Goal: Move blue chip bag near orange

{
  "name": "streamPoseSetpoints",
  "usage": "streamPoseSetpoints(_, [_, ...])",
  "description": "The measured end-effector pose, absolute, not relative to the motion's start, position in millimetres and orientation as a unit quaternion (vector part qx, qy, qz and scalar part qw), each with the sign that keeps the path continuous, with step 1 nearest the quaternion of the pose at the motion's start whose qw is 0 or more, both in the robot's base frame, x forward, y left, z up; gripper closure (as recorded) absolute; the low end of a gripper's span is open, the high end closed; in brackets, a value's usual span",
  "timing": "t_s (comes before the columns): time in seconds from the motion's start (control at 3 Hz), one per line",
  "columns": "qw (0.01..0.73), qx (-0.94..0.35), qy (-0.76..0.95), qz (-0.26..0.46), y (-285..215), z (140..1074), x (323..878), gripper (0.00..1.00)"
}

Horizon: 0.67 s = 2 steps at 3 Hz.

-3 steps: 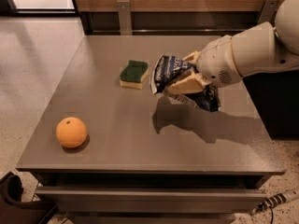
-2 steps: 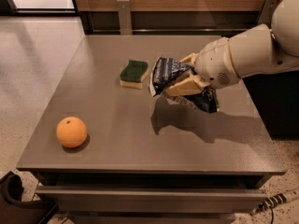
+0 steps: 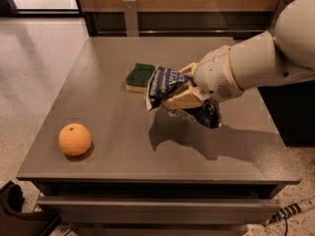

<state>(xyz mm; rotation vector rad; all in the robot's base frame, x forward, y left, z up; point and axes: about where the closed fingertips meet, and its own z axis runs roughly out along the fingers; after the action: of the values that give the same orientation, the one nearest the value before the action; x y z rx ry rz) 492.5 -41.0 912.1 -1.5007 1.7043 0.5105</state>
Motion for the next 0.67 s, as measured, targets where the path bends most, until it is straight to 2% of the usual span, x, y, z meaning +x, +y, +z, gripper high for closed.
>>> streamPoseSetpoints(0.67, [0.366,-0.620,0.657,0.225,4,879,446,0.99])
